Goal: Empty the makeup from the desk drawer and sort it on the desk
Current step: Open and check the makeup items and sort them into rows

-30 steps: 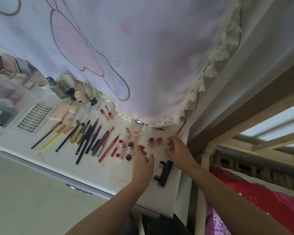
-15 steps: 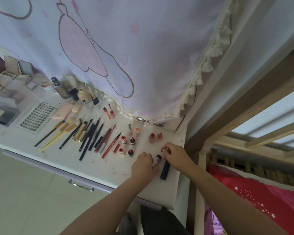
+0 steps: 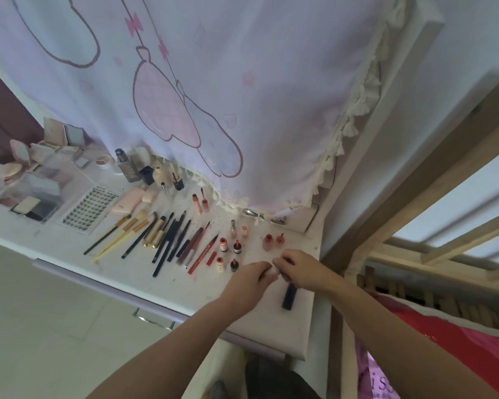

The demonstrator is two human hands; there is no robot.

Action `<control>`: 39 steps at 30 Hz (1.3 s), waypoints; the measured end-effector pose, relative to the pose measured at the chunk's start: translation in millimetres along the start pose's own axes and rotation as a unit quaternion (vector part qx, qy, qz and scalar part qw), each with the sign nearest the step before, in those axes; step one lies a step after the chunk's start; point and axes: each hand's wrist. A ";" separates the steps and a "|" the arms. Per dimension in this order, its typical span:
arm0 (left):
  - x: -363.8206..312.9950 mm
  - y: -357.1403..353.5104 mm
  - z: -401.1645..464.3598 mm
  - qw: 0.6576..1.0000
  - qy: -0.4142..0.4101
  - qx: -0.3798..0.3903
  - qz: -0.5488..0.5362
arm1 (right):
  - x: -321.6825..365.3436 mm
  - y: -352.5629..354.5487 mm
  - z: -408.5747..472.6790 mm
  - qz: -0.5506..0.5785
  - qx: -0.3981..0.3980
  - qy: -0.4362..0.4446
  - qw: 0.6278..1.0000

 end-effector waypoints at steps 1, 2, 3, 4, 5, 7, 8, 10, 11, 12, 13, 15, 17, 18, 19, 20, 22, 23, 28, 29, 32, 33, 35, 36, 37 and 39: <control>-0.9 2.9 -1.4 1.000 0.001 0.011 -0.009 | 0.3 -0.6 -2.4 0.000 0.001 0.010 1.000; -1.5 5.4 -3.0 1.000 0.005 0.022 -0.021 | 0.6 -1.2 -5.2 0.000 0.002 0.021 1.000; -1.6 7.3 -4.4 0.999 0.011 0.032 -0.035 | 0.4 -1.8 -8.0 -0.001 0.004 0.034 0.999; -2.0 9.4 -6.2 0.998 0.017 0.042 -0.052 | -0.1 -2.3 -11.1 -0.005 0.004 0.048 0.999; -1.8 11.5 -8.1 0.996 0.020 0.052 -0.072 | -0.9 -2.3 -14.1 -0.014 0.005 0.060 0.998; -1.3 13.9 -12.8 0.991 0.020 0.073 -0.106 | -2.6 -1.2 -20.4 -0.034 0.017 0.078 0.996; -1.8 14.7 -15.2 0.990 0.018 0.081 -0.113 | -2.9 0.3 -23.3 -0.035 0.029 0.082 0.996; -4.4 15.0 -18.8 0.991 0.015 0.076 -0.105 | -1.8 4.6 -27.8 -0.019 0.063 0.071 0.995; -5.9 14.7 -19.7 0.993 0.014 0.067 -0.098 | -0.1 6.8 -29.4 -0.013 0.076 0.057 0.995; -7.8 14.6 -20.0 0.994 0.011 0.058 -0.091 | 2.1 9.0 -30.6 -0.012 0.084 0.038 0.996; -9.7 14.4 -20.0 0.995 0.009 0.052 -0.083 | 4.0 10.9 -31.4 -0.016 0.089 0.018 0.996; -13.0 13.9 -20.2 0.996 0.006 0.053 -0.069 | 6.2 13.7 -32.1 -0.042 0.092 -0.004 0.995; -12.7 13.9 -20.8 0.996 0.007 0.057 -0.066 | 6.8 14.8 -33.5 -0.056 0.095 0.011 0.994; -12.0 15.0 -21.3 0.996 0.012 0.058 -0.067 | 6.0 15.5 -34.7 -0.045 0.101 0.021 0.994; -10.8 16.1 -21.6 0.996 0.017 0.058 -0.068 | 5.9 16.5 -36.4 -0.025 0.108 0.025 0.994; -9.3 16.8 -21.4 0.996 0.018 0.057 -0.065 | 6.1 17.4 -37.3 -0.006 0.115 0.018 0.993; -7.3 17.1 -22.0 0.997 0.010 0.059 -0.047 | 7.8 16.8 -37.8 -0.003 0.120 -0.018 0.993; -7.1 17.1 -22.5 0.998 0.008 0.059 -0.036 | 8.7 15.7 -36.8 -0.015 0.122 -0.032 0.992; -6.2 16.5 -24.5 0.997 0.014 0.067 -0.039 | 4.4 15.9 -34.9 -0.020 0.129 -0.009 0.991; -5.5 15.8 -24.9 0.996 0.020 0.072 -0.045 | 4.5 16.9 -35.4 -0.002 0.136 -0.010 0.991; -4.0 13.2 -26.5 0.995 0.023 0.083 -0.042 | 6.1 14.8 -32.5 -0.017 0.152 -0.030 0.988; -3.6 12.1 -26.5 0.995 0.021 0.087 -0.035 | 6.4 14.3 -30.8 -0.041 0.152 -0.029 0.987; -2.9 10.0 -25.4 0.994 0.023 0.108 -0.025 | 4.5 15.4 -27.6 -0.087 0.162 -0.019 0.983; -3.2 9.2 -24.5 0.991 0.029 0.126 -0.025 | 2.6 16.4 -26.6 -0.103 0.171 -0.014 0.980; -3.5 8.8 -23.4 0.987 0.038 0.151 -0.034 | 0.9 17.0 -26.2 -0.113 0.180 -0.007 0.977; -3.0 12.1 -22.2 0.969 0.062 0.219 -0.095 | -1.7 18.4 -25.4 -0.125 0.193 0.004 0.973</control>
Point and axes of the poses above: each hand's wrist, its own z-axis towards the middle knuckle, its own y-axis out of the back of the hand, x = y × z, and after that the axes turned 4 degrees about x, right-handed
